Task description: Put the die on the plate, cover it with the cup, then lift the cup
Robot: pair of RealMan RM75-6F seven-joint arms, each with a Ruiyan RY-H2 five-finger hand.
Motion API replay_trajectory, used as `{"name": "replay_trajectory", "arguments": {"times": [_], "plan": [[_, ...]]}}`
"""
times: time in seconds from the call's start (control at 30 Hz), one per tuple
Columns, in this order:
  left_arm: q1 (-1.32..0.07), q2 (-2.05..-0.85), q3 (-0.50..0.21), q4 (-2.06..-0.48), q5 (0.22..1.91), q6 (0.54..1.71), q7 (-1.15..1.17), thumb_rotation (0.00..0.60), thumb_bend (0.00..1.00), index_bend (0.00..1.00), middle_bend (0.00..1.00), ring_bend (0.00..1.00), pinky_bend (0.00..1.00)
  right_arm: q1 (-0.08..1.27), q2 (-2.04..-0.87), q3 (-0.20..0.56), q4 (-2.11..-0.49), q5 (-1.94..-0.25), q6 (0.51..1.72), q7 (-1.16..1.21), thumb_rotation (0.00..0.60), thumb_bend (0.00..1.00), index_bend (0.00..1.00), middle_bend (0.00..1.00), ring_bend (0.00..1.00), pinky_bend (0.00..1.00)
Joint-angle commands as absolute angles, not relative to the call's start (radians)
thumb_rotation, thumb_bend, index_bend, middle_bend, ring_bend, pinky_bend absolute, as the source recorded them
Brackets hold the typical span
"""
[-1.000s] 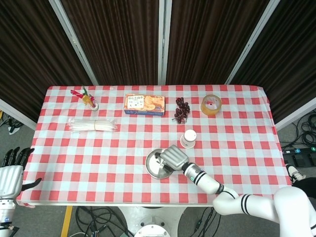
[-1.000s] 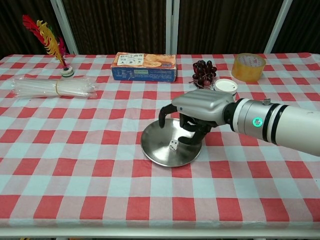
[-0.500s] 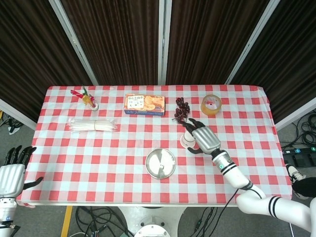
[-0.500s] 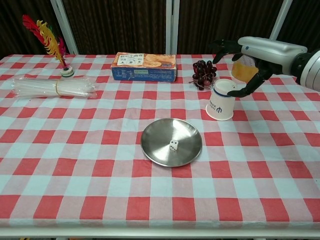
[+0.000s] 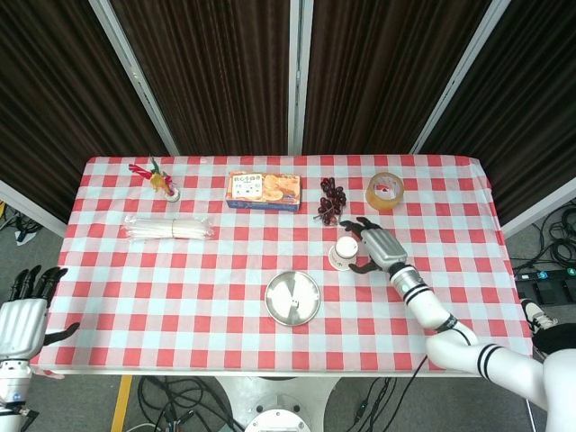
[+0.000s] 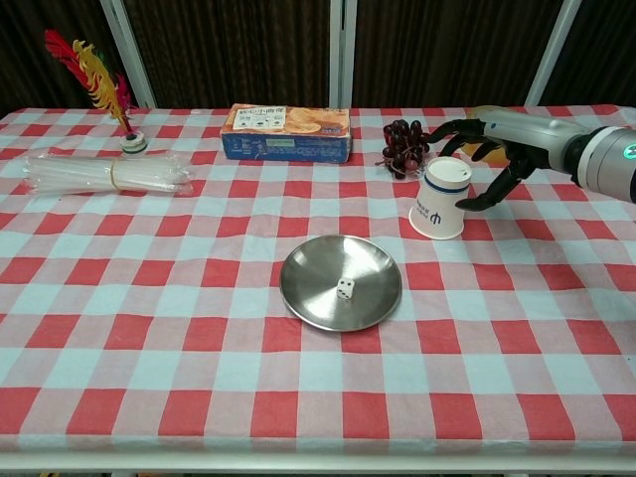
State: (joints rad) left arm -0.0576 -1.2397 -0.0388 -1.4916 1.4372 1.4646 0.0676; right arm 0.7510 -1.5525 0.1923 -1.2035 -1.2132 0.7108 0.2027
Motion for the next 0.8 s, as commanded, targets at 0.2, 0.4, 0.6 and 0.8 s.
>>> {"name": "replay_trajectory", "arguments": {"times": [0.2, 0.4, 0.6, 0.8], "plan": [[-0.060, -1.239, -0.039, -1.492, 1.433, 1.458, 0.068, 0.600, 0.00, 0.14, 0.13, 0.02, 0.02, 0.749, -1.604, 0.203, -1.125, -1.267, 0.679, 0.431, 0.600, 0.22, 0.23, 0.25, 0.05, 0.15], [-0.059, -1.238, -0.039, -1.497, 1.430, 1.456, 0.073, 0.600, 0.00, 0.14, 0.13, 0.02, 0.02, 0.745, -1.664, 0.210, -1.039, -1.303, 0.725, 0.522, 0.600, 0.32, 0.42, 0.33, 0.13, 0.15], [-0.059, -1.233, -0.039, -1.506, 1.426, 1.455, 0.080, 0.600, 0.00, 0.14, 0.13, 0.02, 0.02, 0.719, -1.625, 0.187, -1.119, -1.426, 0.841, 0.689, 0.600, 0.33, 0.50, 0.36, 0.15, 0.15], [-0.060, -1.231, -0.040, -1.515, 1.428, 1.456, 0.089, 0.600, 0.00, 0.14, 0.13, 0.02, 0.02, 0.731, -1.553, 0.122, -1.272, -1.584, 0.926, 0.782, 0.600, 0.33, 0.51, 0.38, 0.17, 0.15]]}}
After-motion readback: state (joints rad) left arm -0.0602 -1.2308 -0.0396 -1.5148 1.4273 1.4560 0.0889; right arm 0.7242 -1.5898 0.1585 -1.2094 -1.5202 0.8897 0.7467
